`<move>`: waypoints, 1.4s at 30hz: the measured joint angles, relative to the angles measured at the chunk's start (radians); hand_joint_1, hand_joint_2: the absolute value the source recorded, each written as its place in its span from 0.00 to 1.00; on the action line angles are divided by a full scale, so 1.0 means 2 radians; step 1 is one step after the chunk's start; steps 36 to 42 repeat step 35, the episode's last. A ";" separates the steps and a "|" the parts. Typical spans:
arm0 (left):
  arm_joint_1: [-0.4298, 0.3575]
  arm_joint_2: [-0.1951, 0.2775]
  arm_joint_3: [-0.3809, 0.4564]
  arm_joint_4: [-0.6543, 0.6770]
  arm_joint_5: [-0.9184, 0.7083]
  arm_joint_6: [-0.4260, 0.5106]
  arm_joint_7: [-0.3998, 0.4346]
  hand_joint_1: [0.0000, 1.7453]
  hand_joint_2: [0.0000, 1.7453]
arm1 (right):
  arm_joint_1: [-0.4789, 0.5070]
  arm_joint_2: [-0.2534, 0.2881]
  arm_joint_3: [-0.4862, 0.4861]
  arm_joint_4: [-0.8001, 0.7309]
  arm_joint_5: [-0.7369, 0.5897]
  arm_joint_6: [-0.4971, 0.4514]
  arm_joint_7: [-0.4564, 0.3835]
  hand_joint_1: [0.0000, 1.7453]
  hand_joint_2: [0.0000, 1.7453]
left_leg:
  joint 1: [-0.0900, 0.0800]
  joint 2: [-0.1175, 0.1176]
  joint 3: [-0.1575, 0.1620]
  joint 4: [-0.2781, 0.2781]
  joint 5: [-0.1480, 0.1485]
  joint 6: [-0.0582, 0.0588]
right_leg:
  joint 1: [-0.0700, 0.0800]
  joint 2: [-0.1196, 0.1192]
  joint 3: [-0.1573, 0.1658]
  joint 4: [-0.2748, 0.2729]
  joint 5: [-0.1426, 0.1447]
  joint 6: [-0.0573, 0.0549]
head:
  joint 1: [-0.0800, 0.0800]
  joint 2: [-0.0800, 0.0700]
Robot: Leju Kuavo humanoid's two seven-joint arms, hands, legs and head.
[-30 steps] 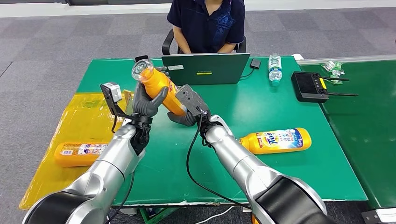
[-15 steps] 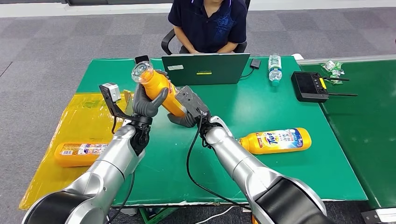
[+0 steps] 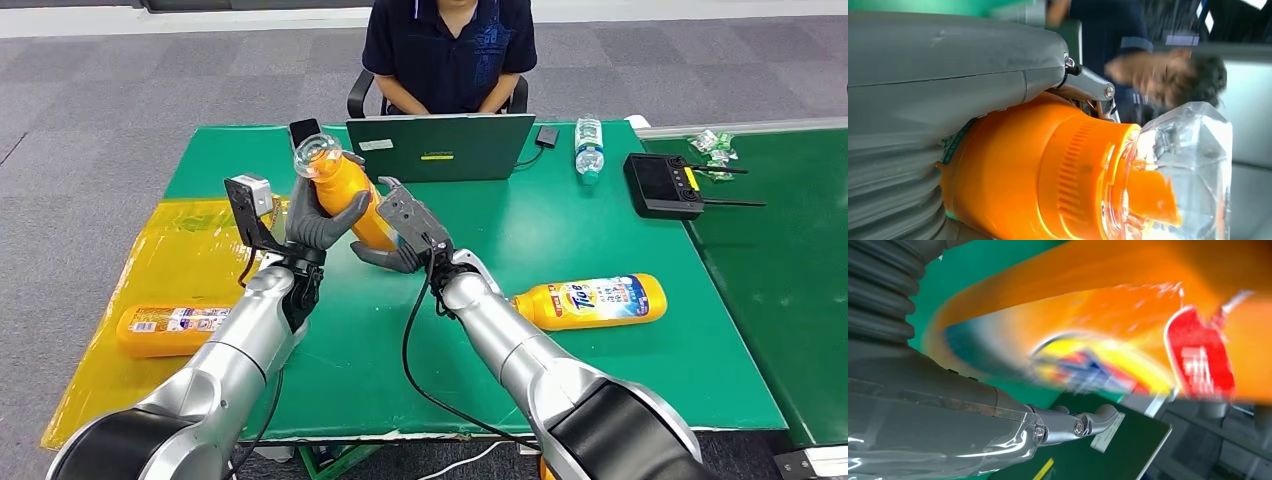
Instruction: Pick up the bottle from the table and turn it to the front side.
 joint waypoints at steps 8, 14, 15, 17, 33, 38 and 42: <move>-0.007 0.054 -0.016 -0.033 -0.107 0.139 0.000 1.00 1.00 | 0.039 -0.035 -0.001 -0.023 0.020 -0.011 -0.020 0.00 0.00 | 0.000 0.000 0.000 0.000 0.000 0.000 | 0.000 0.000 0.000 0.000 0.000 0.000 | 0.000 0.000; -0.007 0.102 -0.030 -0.059 -0.192 0.252 0.000 1.00 1.00 | 0.075 -0.055 -0.001 -0.058 0.028 -0.017 -0.023 0.00 1.00 | 0.000 0.001 0.000 0.000 0.000 0.000 | 0.000 0.001 0.000 0.000 0.000 0.000 | 0.000 0.000; -0.006 0.110 -0.030 -0.065 -0.206 0.266 0.000 1.00 1.00 | 0.082 -0.059 -0.002 -0.067 0.028 -0.018 -0.023 0.00 1.00 | 0.000 0.001 0.000 0.000 0.000 0.000 | 0.000 0.001 0.000 0.000 0.000 0.000 | 0.000 0.000; -0.003 0.124 -0.030 -0.078 -0.230 0.285 0.000 1.00 1.00 | 0.097 -0.068 -0.003 -0.088 0.028 -0.019 -0.020 0.00 1.00 | 0.000 0.001 0.000 0.000 0.000 0.000 | 0.000 0.001 0.000 0.000 0.000 0.000 | 0.000 0.000; 0.036 0.186 -0.056 -0.111 -0.507 0.457 0.089 1.00 1.00 | 0.165 -0.110 -0.012 -0.197 0.028 -0.010 -0.005 0.00 1.00 | 0.000 0.000 0.000 0.000 0.000 0.000 | 0.000 0.001 0.000 0.000 0.000 0.000 | 0.000 0.000; 0.042 0.190 -0.056 -0.107 -0.525 0.468 0.095 1.00 1.00 | 0.170 -0.113 -0.012 -0.204 0.028 -0.009 -0.005 0.00 1.00 | 0.000 0.000 0.000 0.000 0.000 0.000 | 0.000 0.001 0.000 0.000 0.000 0.000 | 0.000 0.000; 0.042 0.190 -0.056 -0.107 -0.525 0.468 0.095 1.00 1.00 | 0.170 -0.113 -0.012 -0.204 0.028 -0.009 -0.005 0.00 1.00 | 0.000 0.000 0.000 0.000 0.000 0.000 | 0.000 0.001 0.000 0.000 0.000 0.000 | 0.000 0.000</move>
